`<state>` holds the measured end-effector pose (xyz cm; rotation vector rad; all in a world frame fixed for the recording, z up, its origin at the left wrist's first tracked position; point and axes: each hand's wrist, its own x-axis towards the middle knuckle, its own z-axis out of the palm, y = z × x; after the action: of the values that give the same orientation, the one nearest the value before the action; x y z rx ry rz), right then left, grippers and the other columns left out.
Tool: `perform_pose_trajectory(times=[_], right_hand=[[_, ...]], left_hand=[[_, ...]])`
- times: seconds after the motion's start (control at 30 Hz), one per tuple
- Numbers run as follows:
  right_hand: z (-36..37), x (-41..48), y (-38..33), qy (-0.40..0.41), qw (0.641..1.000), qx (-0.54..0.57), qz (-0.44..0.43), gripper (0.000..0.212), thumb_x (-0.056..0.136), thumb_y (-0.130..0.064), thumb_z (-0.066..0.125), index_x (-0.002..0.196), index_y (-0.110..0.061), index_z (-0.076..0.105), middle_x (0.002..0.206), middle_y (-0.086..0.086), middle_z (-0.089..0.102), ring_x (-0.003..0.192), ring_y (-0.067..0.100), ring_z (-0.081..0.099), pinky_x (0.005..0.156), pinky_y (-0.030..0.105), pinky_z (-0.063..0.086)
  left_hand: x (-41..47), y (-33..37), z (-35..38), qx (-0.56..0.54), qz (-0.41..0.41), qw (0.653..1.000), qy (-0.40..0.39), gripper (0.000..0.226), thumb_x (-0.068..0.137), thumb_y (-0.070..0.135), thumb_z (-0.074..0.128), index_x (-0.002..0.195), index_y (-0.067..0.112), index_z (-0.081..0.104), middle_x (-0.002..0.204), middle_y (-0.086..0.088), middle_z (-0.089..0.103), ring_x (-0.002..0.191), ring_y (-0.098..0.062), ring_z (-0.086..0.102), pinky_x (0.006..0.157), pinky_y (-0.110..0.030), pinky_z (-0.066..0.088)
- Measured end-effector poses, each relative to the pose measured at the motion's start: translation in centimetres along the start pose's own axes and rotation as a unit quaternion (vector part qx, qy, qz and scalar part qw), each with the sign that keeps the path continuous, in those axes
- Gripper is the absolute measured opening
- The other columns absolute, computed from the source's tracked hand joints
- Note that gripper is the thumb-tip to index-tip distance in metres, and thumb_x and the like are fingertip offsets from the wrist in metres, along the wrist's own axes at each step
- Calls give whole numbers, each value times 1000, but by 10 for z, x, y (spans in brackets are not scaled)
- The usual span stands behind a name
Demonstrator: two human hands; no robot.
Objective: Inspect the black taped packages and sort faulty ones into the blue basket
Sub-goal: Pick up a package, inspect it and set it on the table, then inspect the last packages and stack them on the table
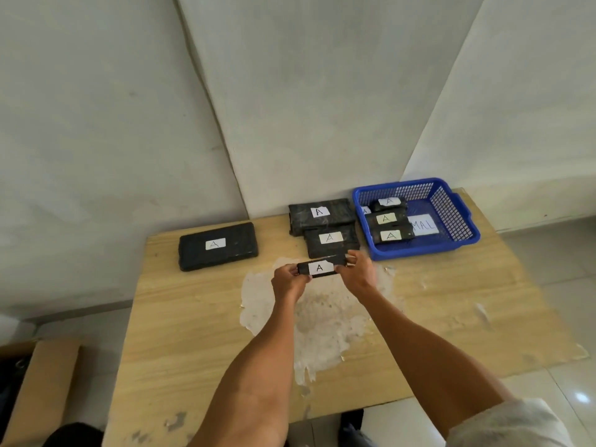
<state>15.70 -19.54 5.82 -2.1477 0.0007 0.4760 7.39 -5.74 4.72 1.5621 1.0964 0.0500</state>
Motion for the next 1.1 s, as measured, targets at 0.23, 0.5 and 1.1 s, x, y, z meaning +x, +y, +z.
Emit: perform_pose_trajectory(times=[0.23,0.5,1.1], right_hand=[[11,36,52,-16,998,-65,-1,37,83,-8,75,118,-14,64,106,3,69,90,17,60,65,19,42],[29,89,91,-49,993,-103,-19,67,86,-7,74,145,-6,42,133,14,59,123,31,55,103,38,44],[44,117,130,49,988,-72,-127,49,91,-2,67,138,-1,54,139,21,56,125,37,56,105,49,47]], left_hand=[[21,-25,42,51,17,998,-43,54,81,-1,74,133,9,62,130,-8,67,118,-24,63,91,-20,45],[60,-49,95,76,54,995,-29,70,85,-4,68,149,9,44,145,-10,54,134,-23,51,112,-29,41],[84,-83,128,86,162,983,10,69,85,0,67,150,10,43,148,-8,51,130,-15,53,107,-27,47]])
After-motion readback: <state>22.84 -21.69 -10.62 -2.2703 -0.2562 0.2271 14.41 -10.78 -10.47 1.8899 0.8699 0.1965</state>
